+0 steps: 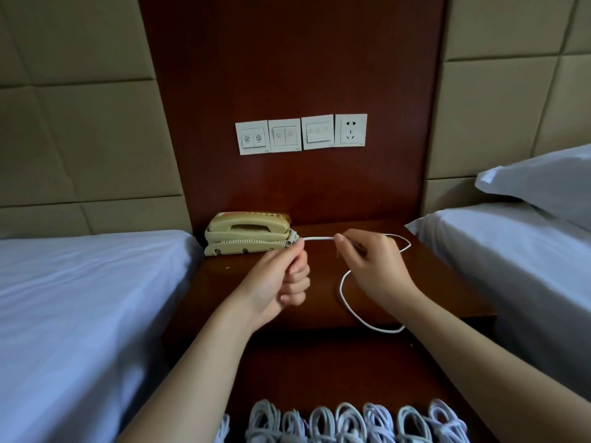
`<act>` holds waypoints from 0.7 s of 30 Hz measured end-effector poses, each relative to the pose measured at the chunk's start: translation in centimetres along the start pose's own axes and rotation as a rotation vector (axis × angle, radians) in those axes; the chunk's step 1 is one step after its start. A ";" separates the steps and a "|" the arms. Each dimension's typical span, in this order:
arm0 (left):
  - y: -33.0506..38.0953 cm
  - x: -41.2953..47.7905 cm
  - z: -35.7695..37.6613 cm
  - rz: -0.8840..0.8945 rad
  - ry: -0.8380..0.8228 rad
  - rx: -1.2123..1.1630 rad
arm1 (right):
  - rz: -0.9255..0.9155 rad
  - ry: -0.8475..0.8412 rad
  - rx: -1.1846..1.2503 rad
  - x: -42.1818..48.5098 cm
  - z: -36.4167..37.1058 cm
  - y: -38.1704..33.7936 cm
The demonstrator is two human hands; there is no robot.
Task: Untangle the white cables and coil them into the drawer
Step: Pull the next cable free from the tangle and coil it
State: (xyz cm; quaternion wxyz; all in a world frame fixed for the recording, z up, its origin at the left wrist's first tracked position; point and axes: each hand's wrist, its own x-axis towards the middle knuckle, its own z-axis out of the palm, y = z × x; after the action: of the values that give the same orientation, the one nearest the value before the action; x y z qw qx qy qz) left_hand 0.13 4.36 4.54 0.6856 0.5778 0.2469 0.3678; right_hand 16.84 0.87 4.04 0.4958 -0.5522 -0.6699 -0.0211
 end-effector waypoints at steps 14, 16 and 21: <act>1.1 0.2 1.4 0.079 0.194 -0.375 | -0.144 -0.450 -0.366 -2.0 1.1 -3.0; 0.9 0.3 1.2 0.094 0.246 -0.327 | -0.193 -0.479 -0.403 -2.2 1.1 -3.3; -0.3 1.1 -0.5 0.187 0.374 -0.007 | -0.223 -0.528 -0.241 -2.2 1.3 -3.3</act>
State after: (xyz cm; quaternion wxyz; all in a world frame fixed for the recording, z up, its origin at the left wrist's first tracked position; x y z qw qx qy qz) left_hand 0.50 5.48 4.25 0.5926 0.5174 0.3142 0.5315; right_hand 13.28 -1.23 3.60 0.2301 -0.5167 -0.8246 -0.0103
